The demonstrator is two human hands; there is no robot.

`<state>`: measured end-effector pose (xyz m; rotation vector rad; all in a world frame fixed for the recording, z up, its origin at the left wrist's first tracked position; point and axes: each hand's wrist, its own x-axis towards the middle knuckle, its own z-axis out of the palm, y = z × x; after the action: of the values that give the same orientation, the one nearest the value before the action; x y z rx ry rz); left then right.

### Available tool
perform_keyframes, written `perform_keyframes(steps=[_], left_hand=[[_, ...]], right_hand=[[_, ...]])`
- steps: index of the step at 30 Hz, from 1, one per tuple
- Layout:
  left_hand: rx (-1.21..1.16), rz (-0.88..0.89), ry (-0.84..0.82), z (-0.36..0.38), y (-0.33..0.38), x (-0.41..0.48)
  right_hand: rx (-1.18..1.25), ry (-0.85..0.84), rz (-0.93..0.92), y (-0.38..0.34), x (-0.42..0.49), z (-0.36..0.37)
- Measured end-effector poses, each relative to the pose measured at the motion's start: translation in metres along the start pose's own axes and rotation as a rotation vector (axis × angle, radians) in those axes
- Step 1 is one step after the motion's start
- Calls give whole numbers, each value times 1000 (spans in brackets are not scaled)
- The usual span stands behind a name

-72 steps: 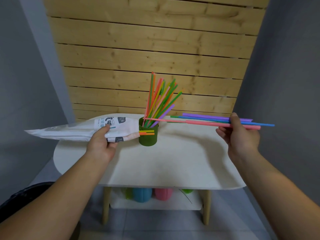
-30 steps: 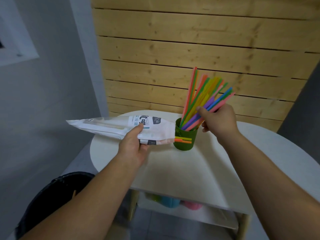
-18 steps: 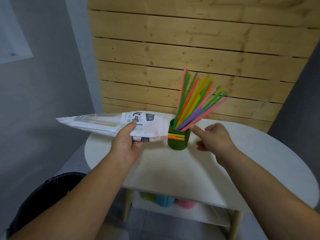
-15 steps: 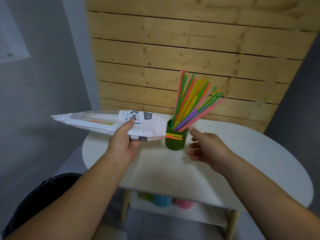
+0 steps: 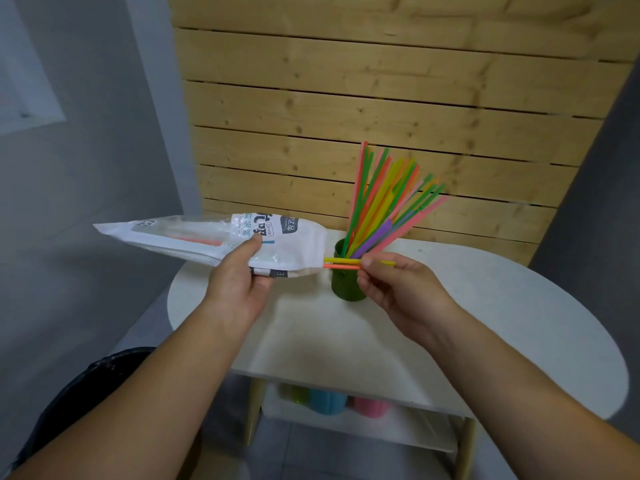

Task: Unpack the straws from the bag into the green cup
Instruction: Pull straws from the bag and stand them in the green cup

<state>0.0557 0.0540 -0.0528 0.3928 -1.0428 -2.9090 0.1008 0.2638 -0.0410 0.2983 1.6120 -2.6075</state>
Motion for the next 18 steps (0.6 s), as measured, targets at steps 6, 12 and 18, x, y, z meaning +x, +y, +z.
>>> perform_keyframes(steps=[6,12,18], left_hand=[[-8,-35,33,0,-3,3],[9,-66,37,4,-7,-2],[-21,-114,74,-1,-6,-1]], right_hand=[[170,-82,50,9,-4,4],[17,-32,-52,33,-7,29],[-47,132,-281,20,-4,35]])
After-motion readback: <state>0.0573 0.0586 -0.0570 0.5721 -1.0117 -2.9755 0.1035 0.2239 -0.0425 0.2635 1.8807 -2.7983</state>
